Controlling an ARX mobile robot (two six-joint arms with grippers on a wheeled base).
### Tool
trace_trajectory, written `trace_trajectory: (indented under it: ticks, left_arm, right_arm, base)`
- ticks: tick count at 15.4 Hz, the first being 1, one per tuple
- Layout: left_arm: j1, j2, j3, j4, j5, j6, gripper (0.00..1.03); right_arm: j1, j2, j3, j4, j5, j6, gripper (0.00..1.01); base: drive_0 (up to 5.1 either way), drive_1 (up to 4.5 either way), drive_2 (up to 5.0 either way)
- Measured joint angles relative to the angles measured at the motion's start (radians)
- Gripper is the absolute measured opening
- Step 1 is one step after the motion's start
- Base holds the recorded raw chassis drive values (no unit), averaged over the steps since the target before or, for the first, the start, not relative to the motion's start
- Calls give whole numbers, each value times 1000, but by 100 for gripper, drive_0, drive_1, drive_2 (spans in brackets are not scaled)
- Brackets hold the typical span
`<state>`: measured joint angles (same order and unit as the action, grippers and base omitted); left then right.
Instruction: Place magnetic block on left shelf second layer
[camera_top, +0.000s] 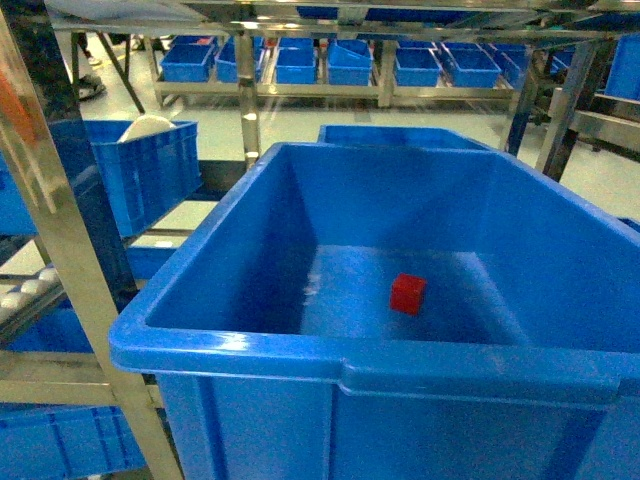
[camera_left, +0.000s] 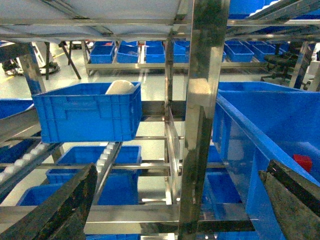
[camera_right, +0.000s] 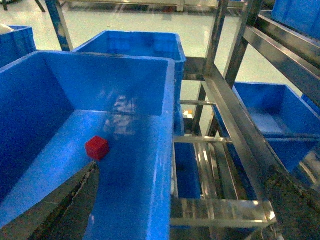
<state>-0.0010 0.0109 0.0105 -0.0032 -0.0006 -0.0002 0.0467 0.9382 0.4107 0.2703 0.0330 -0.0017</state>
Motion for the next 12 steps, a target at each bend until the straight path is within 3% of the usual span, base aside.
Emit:
trace_trajectory:
  ticks: [3, 5, 6, 7, 9, 12]
  left_arm:
    - [0, 0, 0, 0, 0, 0, 98]
    - [0, 0, 0, 0, 0, 0, 98]
    - [0, 0, 0, 0, 0, 0, 98]
    - [0, 0, 0, -2, 0, 0, 98]
    - [0, 0, 0, -1, 0, 0, 98]
    - [0, 0, 0, 0, 0, 0, 98]
  right_arm:
    - [-140, -340, -27, -248, -137, 12, 98]
    - [-139, -343, -28, -248, -146, 20, 98]
    - [-89, -357, -100, -68, -68, 15, 88]
    - [-44, -400, -171, 14, -48, 10, 75]
    - [-48, -454, -229, 36, -32, 8, 47]
    - [-47, -510, -283, 21, -33, 8, 18]
  base:
    - [0, 0, 0]
    - [0, 0, 0]
    - [0, 0, 0]
    - [0, 0, 0]
    - [0, 0, 0]
    - [0, 0, 0]
